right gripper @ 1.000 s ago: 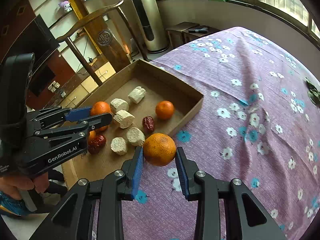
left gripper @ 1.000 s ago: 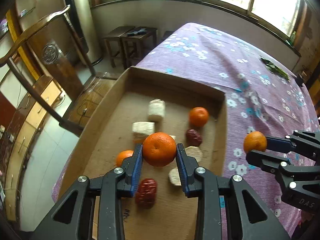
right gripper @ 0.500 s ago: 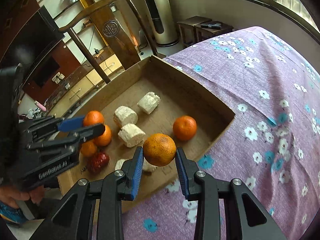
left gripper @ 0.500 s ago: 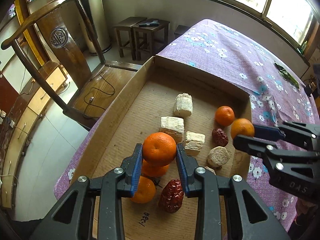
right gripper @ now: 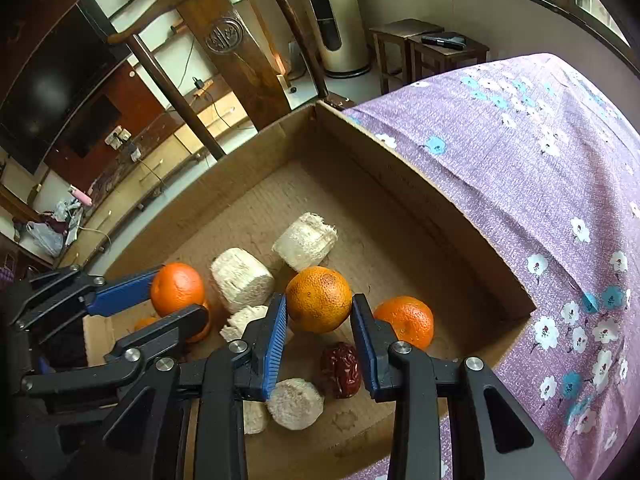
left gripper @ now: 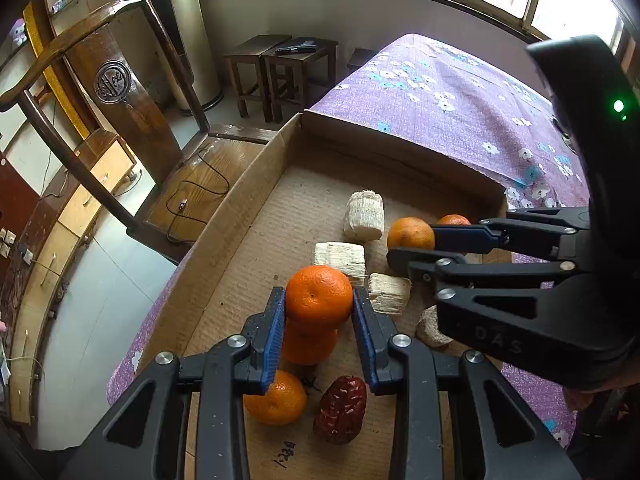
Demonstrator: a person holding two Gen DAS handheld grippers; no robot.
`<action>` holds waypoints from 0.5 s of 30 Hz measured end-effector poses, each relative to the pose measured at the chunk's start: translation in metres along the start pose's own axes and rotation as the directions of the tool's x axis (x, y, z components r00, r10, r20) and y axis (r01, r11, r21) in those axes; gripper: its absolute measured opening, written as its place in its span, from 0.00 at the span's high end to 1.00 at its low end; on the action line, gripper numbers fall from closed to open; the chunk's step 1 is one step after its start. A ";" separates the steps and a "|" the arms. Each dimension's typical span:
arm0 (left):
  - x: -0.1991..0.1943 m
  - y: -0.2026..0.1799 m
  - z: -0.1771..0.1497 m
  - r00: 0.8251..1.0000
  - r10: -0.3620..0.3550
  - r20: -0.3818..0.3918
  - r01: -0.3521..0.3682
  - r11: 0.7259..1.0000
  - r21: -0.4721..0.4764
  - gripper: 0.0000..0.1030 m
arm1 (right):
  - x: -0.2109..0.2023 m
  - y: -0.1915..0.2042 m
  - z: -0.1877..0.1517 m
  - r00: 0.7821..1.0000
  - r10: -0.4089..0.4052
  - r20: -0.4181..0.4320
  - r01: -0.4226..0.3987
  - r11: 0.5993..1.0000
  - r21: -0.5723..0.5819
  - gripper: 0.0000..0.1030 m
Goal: Organize fruits
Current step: 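Carry both mandarins in both tools into the box, then open both tools to release the mandarins in the box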
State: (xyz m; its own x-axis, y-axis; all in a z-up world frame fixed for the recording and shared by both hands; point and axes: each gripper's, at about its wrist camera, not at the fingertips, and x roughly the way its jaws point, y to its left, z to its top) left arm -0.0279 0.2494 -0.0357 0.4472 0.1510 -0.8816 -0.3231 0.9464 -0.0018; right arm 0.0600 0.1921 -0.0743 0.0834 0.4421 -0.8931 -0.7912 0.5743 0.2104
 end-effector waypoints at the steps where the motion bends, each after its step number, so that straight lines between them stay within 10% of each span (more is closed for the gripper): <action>1: 0.001 -0.001 0.000 1.000 0.000 0.000 0.000 1.000 0.001 0.69 | 0.002 0.000 0.000 1.000 -0.002 0.000 0.002 1.000 0.000 0.65; 15: 0.003 -0.006 0.002 0.999 0.042 0.008 -0.042 0.999 -0.001 0.67 | -0.015 -0.006 -0.011 1.000 -0.002 0.029 0.001 0.999 0.032 0.62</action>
State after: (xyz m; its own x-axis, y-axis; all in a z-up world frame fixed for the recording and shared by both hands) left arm -0.0231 0.2445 -0.0379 0.4396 0.1931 -0.8772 -0.3421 0.9390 0.0353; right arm 0.0572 0.1745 -0.0670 0.1022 0.4608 -0.8816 -0.7711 0.5966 0.2224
